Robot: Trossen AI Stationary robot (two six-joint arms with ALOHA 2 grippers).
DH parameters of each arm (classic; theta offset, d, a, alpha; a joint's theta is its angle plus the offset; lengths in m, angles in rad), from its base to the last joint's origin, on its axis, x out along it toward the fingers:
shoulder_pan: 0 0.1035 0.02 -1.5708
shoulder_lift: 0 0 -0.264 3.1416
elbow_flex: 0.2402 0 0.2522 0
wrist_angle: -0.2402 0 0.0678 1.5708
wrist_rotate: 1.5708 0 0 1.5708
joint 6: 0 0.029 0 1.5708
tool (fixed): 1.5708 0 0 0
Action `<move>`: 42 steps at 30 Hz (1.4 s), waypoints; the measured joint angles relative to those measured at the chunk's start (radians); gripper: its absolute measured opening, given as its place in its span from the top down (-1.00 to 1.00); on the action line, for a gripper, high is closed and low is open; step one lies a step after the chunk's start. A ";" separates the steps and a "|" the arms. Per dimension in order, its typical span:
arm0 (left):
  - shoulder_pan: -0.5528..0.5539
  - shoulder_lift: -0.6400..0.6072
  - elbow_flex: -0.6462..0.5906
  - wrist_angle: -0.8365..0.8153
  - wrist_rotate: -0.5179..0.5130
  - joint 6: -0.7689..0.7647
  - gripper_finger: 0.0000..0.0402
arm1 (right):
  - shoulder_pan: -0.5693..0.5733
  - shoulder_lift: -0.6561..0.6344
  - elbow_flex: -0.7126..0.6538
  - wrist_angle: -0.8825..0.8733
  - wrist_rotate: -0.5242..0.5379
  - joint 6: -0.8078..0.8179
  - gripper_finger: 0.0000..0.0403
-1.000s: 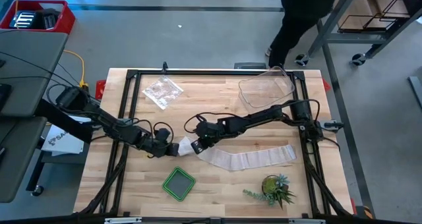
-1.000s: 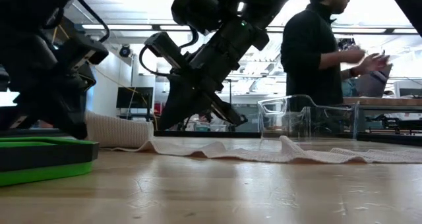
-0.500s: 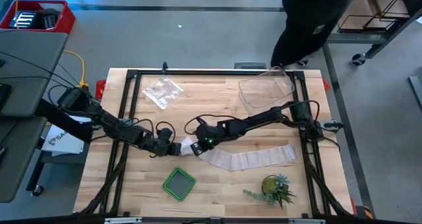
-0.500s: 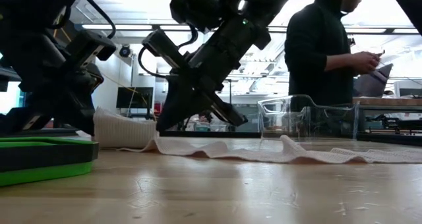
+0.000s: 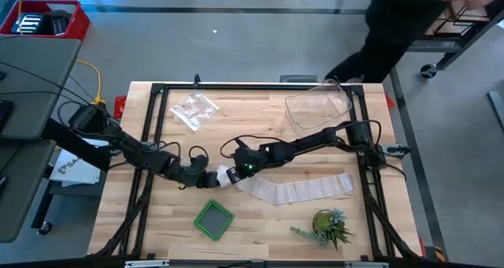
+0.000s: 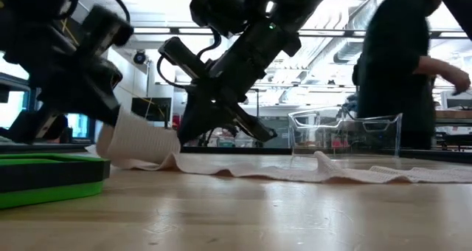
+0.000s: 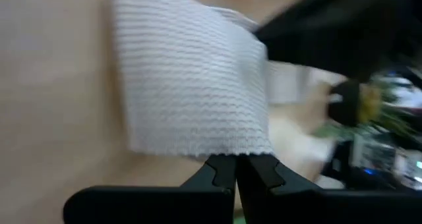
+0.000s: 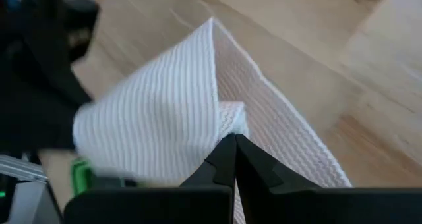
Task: Roll bandage
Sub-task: Roll the white bandage
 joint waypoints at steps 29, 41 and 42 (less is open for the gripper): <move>-0.173 0.000 0.002 -0.060 -0.187 -0.279 1.00 | -0.038 0.001 0.000 0.195 0.000 -0.126 1.00; -0.180 -0.001 0.002 -0.025 -0.215 -0.289 1.00 | -0.080 0.002 0.000 0.196 -0.002 -0.257 1.00; -0.185 -0.005 0.002 -0.016 -0.214 -0.279 1.00 | -0.084 0.002 0.000 0.196 -0.004 -0.267 1.00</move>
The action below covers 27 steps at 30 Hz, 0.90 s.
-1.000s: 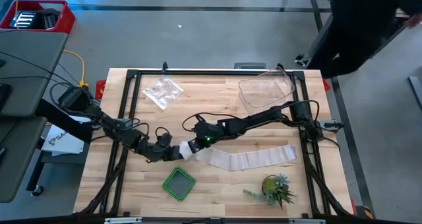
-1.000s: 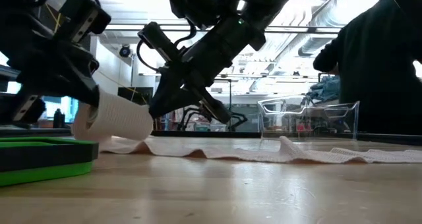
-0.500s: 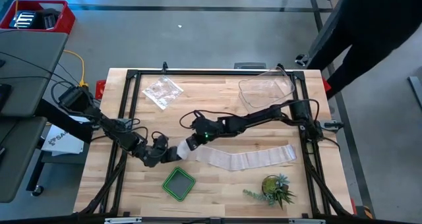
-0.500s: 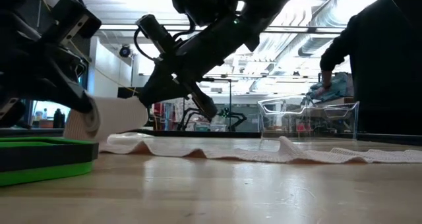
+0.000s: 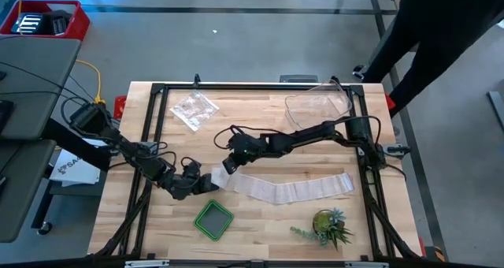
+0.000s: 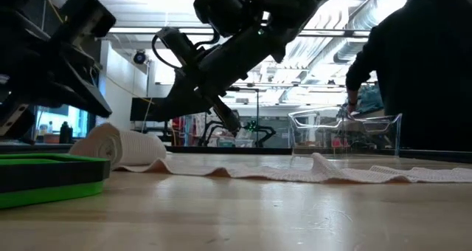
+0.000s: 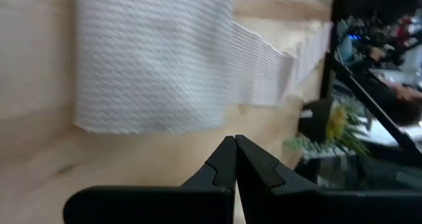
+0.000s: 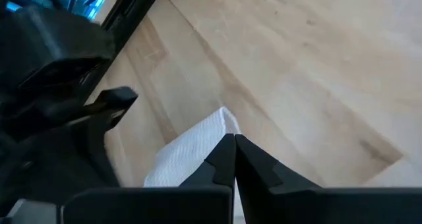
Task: Roll bandage
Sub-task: Roll the white bandage
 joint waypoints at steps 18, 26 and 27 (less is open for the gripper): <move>0.147 -0.135 0.018 -0.007 0.142 0.311 1.00 | 0.091 -0.159 -0.013 -0.359 -0.044 -0.126 1.00; 0.337 -0.044 0.128 -0.079 0.453 0.595 1.00 | 0.228 -0.171 -0.131 -0.300 0.037 0.198 1.00; 0.352 -0.021 0.145 -0.115 0.491 0.626 1.00 | 0.234 -0.172 -0.136 -0.297 0.050 0.232 1.00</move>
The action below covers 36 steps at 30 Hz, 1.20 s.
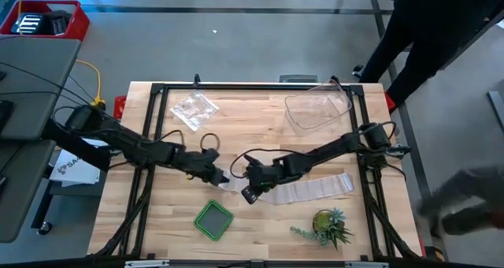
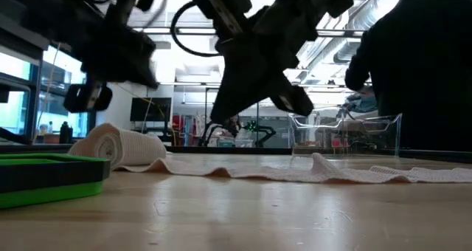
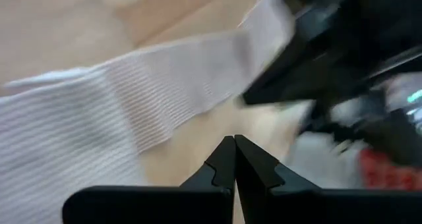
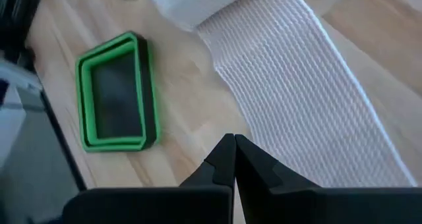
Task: Roll bandage
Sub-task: Roll the white bandage
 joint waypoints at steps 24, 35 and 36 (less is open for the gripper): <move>0.089 0.328 0.184 -0.150 0.143 0.194 1.00 | -0.003 0.043 -0.007 -0.026 0.076 0.221 1.00; 0.099 0.325 0.183 -0.257 0.146 0.168 1.00 | -0.005 0.056 -0.007 -0.156 0.062 0.238 1.00; 0.100 0.325 0.184 -0.263 0.146 0.165 1.00 | -0.005 0.056 -0.007 -0.162 0.060 0.237 1.00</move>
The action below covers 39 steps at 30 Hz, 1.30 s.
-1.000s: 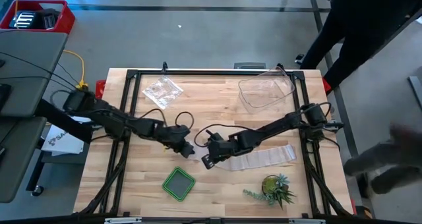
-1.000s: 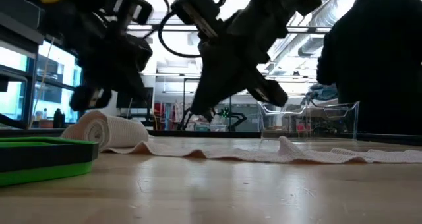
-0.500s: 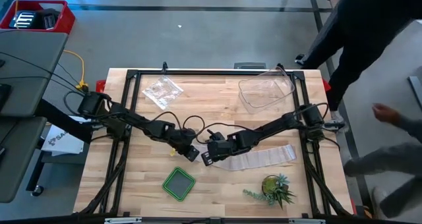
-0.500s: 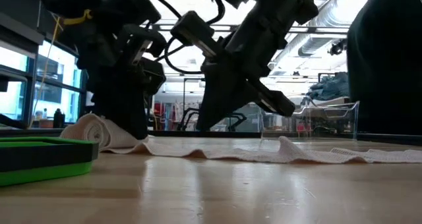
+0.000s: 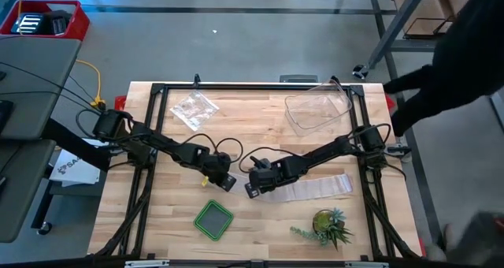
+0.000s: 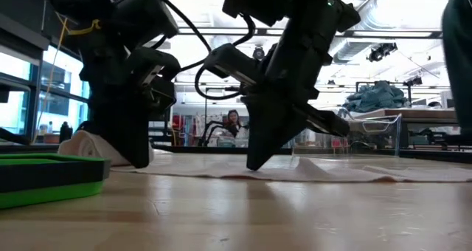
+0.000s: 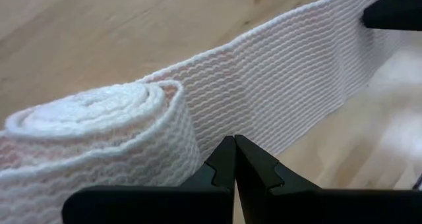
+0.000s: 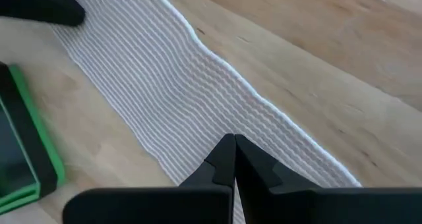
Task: Roll bandage
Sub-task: Roll the white bandage
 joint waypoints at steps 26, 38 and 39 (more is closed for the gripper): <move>0.011 -0.052 0.000 -0.272 -0.187 -0.100 1.00 | -0.066 -0.003 0.003 -0.142 -0.047 -0.194 1.00; 0.021 -0.094 -0.004 -0.289 -0.251 -0.144 1.00 | -0.070 -0.003 0.002 -0.135 -0.055 -0.211 1.00; 0.015 -0.094 -0.004 -0.285 -0.249 -0.146 1.00 | -0.072 -0.003 0.001 -0.129 -0.055 -0.212 1.00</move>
